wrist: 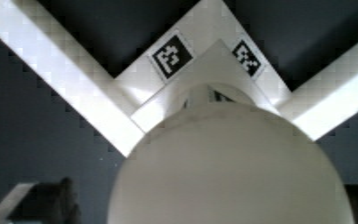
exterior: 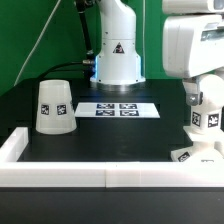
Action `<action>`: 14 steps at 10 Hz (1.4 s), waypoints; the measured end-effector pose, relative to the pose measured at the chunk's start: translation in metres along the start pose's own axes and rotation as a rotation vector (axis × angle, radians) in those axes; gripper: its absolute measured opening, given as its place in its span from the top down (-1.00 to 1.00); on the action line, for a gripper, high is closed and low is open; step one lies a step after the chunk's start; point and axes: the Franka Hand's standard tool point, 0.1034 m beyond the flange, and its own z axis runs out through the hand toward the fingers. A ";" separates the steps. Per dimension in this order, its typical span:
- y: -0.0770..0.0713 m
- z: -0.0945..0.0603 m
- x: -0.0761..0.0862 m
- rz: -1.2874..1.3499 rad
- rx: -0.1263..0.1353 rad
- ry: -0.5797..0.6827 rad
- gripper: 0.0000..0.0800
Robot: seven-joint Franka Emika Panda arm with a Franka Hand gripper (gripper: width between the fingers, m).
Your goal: Assemble lamp
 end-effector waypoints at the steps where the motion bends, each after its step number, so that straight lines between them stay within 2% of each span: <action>1: 0.000 0.002 -0.002 0.008 0.003 -0.004 -0.75; 2: 0.002 0.002 -0.004 0.013 0.003 -0.004 -0.70; 3: 0.002 0.002 -0.004 0.013 0.003 -0.004 -0.44; 5: 0.002 0.002 -0.004 0.055 0.003 -0.004 -0.44; 9: 0.000 0.002 -0.003 0.542 0.000 0.000 -0.44; 14: 0.000 0.001 0.000 0.982 -0.005 0.011 -0.45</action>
Offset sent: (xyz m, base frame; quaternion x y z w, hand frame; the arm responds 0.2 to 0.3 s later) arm 0.0000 0.0000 0.0000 0.0000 0.0000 0.0650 0.9979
